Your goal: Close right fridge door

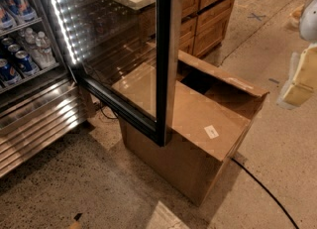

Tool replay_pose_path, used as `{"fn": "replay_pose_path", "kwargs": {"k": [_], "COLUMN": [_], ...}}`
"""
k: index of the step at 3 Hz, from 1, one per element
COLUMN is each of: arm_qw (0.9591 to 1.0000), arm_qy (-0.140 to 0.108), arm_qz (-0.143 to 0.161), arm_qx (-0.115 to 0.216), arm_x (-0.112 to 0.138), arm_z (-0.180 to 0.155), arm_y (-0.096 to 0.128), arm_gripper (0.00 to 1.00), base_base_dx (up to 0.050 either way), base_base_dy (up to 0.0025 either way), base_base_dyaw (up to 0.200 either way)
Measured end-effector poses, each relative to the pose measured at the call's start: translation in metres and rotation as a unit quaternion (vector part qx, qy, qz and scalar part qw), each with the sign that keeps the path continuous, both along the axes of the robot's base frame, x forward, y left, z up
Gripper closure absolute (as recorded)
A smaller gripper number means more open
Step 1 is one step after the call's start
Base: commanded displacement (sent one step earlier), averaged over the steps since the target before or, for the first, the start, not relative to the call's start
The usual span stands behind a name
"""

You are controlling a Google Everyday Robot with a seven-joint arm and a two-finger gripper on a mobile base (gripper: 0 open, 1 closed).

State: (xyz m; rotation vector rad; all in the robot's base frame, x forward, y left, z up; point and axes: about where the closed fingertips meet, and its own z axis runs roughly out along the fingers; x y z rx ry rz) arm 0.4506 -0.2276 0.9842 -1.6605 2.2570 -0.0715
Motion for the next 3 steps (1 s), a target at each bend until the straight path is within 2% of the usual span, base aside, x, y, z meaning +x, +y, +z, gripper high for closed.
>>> {"fn": "replay_pose_path", "kwargs": {"k": [1, 2, 3], "arm_qw": [1.0, 0.9997, 0.9997], "arm_qy": [0.003, 0.022, 0.022], "arm_qz": [-0.001, 0.003, 0.003], "arm_qx": [-0.002, -0.009, -0.009], "arm_x": [0.009, 0.02, 0.02], "arm_z": [-0.003, -0.021, -0.021], "arm_y": [0.007, 0.014, 0.014], "arm_gripper": [0.0, 0.0, 0.0], "base_base_dx": [0.0, 0.0, 0.0], "base_base_dy": [0.0, 0.0, 0.0], "base_base_dyaw": [0.0, 0.0, 0.0]}}
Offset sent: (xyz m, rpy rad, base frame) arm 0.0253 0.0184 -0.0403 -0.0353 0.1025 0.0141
